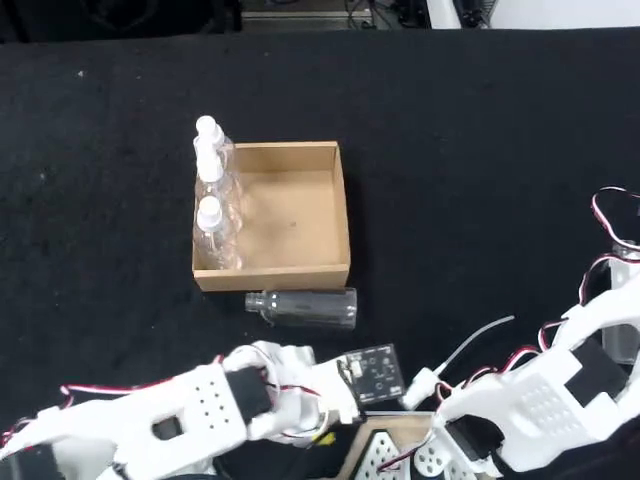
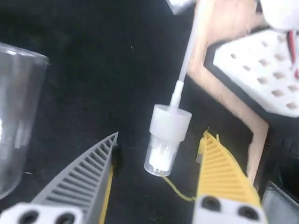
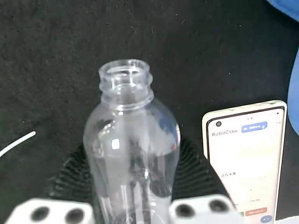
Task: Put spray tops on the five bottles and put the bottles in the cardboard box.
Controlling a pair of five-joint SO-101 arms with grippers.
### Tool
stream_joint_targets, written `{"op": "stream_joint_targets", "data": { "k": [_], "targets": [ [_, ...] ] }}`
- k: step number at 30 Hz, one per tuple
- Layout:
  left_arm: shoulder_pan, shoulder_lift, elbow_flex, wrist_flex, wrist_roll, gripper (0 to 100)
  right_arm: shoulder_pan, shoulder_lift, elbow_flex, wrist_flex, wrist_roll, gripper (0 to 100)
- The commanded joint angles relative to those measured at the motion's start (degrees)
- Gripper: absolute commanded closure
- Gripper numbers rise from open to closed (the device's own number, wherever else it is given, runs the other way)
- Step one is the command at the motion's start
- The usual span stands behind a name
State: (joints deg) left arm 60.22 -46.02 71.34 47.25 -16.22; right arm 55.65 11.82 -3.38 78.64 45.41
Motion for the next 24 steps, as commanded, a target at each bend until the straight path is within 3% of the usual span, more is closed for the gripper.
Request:
{"op": "stream_joint_targets", "data": {
  "k": [1, 7, 18, 24],
  "targets": [
    [0.84, 7.47, -5.93, -2.46, 0.53, 76, 1.05, -0.92, -3.56, 0.44, 0.44, 98.8],
    [1.27, 11.60, -7.25, -6.33, 0.62, 76, 1.49, -0.92, -3.82, 0.35, 0.53, 98.7],
    [1.45, 11.78, -7.08, -5.89, 0.53, 78, 1.05, -1.01, -3.91, 0.26, 0.53, 98.7],
    [7.52, 11.52, -7.16, -5.89, 0.18, 83, 1.14, -1.01, -3.91, 0.26, 0.53, 98.7]
  ]
}}
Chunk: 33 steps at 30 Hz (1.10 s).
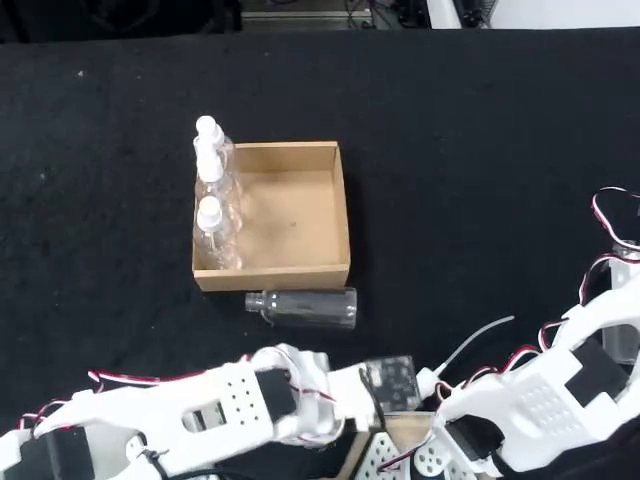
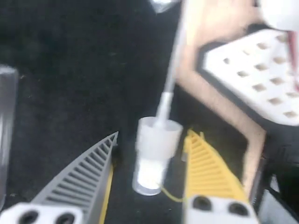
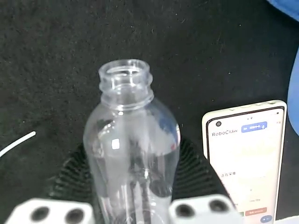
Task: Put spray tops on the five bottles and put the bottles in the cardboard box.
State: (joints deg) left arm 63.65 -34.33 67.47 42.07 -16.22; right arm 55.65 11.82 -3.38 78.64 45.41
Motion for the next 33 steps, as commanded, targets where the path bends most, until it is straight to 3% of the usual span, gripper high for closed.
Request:
{"op": "stream_joint_targets", "data": {
  "k": [1, 7, 11, 15, 23, 27, 33],
  "targets": [
    [4.70, -0.18, -3.30, -0.70, 0.18, 85, 1.23, -1.01, -3.91, 0.26, 0.53, 98.7],
    [4.97, -0.18, -3.21, -0.62, 0.18, 97, 1.41, -1.01, -3.91, 0.26, 0.53, 98.7],
    [4.88, -0.18, -4.26, 4.31, 0.09, 96, 1.41, -1.01, -3.91, 0.26, 0.53, 98.7],
    [0.13, -0.26, -9.27, 15.47, -1.49, 96, 1.32, -1.01, -3.91, 0.26, 0.53, 98.7],
    [-15.78, -0.18, -27.12, 44.04, -18.46, 96, 0.97, -1.36, -4.70, 0.70, 0.53, 98.7],
    [-20.97, -0.18, -37.05, 51.08, -20.75, 96, 0.53, -1.27, -5.05, 0.70, 0.53, 98.7],
    [-21.93, -0.18, -56.57, 58.64, -20.48, 96, -1.32, -1.01, -4.79, 0.70, 0.09, 98.8]
  ]
}}
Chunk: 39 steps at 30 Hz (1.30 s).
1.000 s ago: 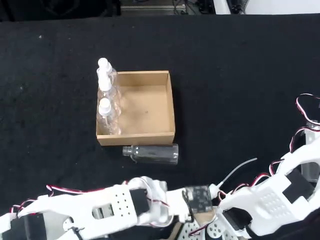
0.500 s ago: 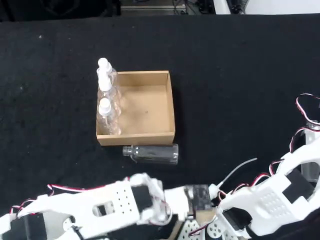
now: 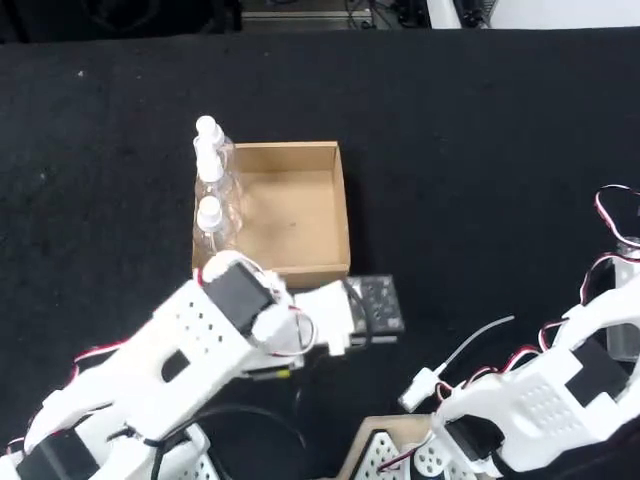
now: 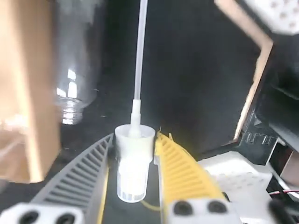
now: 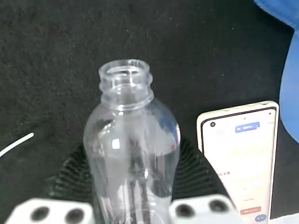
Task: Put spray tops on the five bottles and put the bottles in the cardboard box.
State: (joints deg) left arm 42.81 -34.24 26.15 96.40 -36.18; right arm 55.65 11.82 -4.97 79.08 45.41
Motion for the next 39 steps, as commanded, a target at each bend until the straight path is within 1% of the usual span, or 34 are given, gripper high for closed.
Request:
{"op": "stream_joint_targets", "data": {
  "k": [1, 3, 5, 8, 10, 12, 15, 18, 21, 25, 28, 30, 32, 34, 36, 39],
  "targets": [
    [-1.36, -0.35, -18.42, 4.40, -0.26, 96, -1.41, -1.01, -3.12, 0.26, 0.09, 98.8],
    [-4.53, -0.35, -25.36, 4.40, 2.64, 96, -1.49, -1.27, -3.12, 0.26, 0.09, 98.8],
    [-8.84, -0.35, -33.27, 4.40, 7.21, 96, -1.23, -1.45, -3.65, 0.26, 0.00, 98.8],
    [-16.66, -0.35, -45.14, 4.40, 14.15, 96, -1.14, -2.33, -4.44, 0.35, 0.00, 98.8],
    [-22.64, -0.35, -51.74, 4.40, 17.23, 96, -1.49, -3.21, -4.70, 1.32, -0.09, 98.8],
    [-29.32, -0.35, -55.87, 4.40, 19.08, 96, -2.29, -4.70, -4.79, 3.78, -0.09, 98.8],
    [-41.19, -0.35, -56.40, 4.48, 20.57, 96, -3.87, -8.66, -4.53, 7.65, -0.09, 98.8],
    [-52.97, -0.35, -53.05, 4.48, 21.71, 96, -5.98, -13.58, -4.35, 9.49, -3.69, 98.8],
    [-62.29, -0.35, -49.36, 4.48, 21.19, 96, -10.20, -18.59, -3.12, 10.02, -8.97, 98.8],
    [-73.10, -0.35, -42.77, 4.48, 17.05, 96, -18.73, -26.59, 3.56, 10.02, -13.80, 98.8],
    [-79.52, -0.35, -36.26, 4.31, 15.12, 96, -25.67, -34.15, 9.98, 9.49, -17.49, 98.8],
    [-81.80, -0.35, -30.73, 4.22, 13.10, 96, -31.38, -38.99, 14.29, 9.05, -20.31, 98.8],
    [-82.42, -0.18, -23.52, 2.73, 10.46, 96, -38.33, -42.86, 19.03, 7.30, -23.56, 98.8],
    [-83.21, -0.35, -14.46, -2.99, 9.67, 96, -45.19, -45.67, 24.13, 4.22, -27.16, 98.8],
    [-85.93, -0.70, -6.99, -8.88, 9.67, 96, -51.16, -47.60, 28.97, 0.79, -30.24, 98.8],
    [-89.54, -2.37, 3.38, -17.23, 9.49, 96, -57.58, -49.45, 36.26, -5.98, -33.58, 98.8]
  ]
}}
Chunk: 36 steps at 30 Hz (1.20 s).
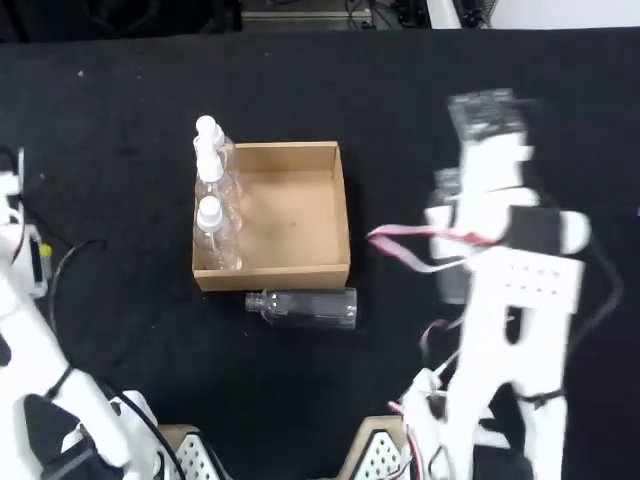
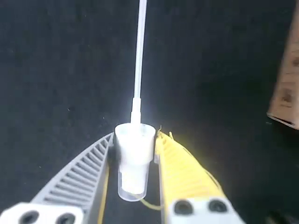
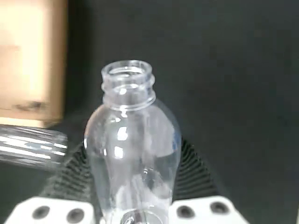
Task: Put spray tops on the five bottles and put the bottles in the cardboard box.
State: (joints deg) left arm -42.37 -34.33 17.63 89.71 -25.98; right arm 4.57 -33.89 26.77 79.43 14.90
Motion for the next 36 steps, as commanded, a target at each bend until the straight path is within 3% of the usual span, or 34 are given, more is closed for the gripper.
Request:
{"op": "stream_joint_targets", "data": {
  "k": [1, 5, 14, 17, 23, 29, 36],
  "targets": [
    [-5.14, -2.90, 15.08, -13.01, -1.32, 96, -8.00, -4.09, 6.73, -8.62, -3.96, 98.8],
    [-6.46, -6.33, 27.56, -20.31, -7.21, 96, -10.11, -4.53, 12.79, -14.59, -8.26, 98.8],
    [-7.16, -11.87, 47.34, -33.76, -16.35, 96, -10.02, -4.62, 17.27, -14.86, -11.08, 98.8],
    [-7.34, -12.22, 48.92, -34.81, -16.44, 92, -10.02, -4.62, 19.03, -15.91, -11.08, 98.8],
    [-9.71, -12.40, 47.34, -34.90, -16.44, 71, -10.02, -4.62, 22.73, -19.87, -11.08, 98.8],
    [-18.51, -12.40, 43.65, -34.90, -16.70, 69, -10.02, -4.62, 22.90, -20.13, -11.08, 98.8],
    [-23.78, -12.40, 48.84, -35.43, -33.23, 69, -10.02, -4.62, 22.90, -20.13, -11.08, 98.8]
  ]
}}
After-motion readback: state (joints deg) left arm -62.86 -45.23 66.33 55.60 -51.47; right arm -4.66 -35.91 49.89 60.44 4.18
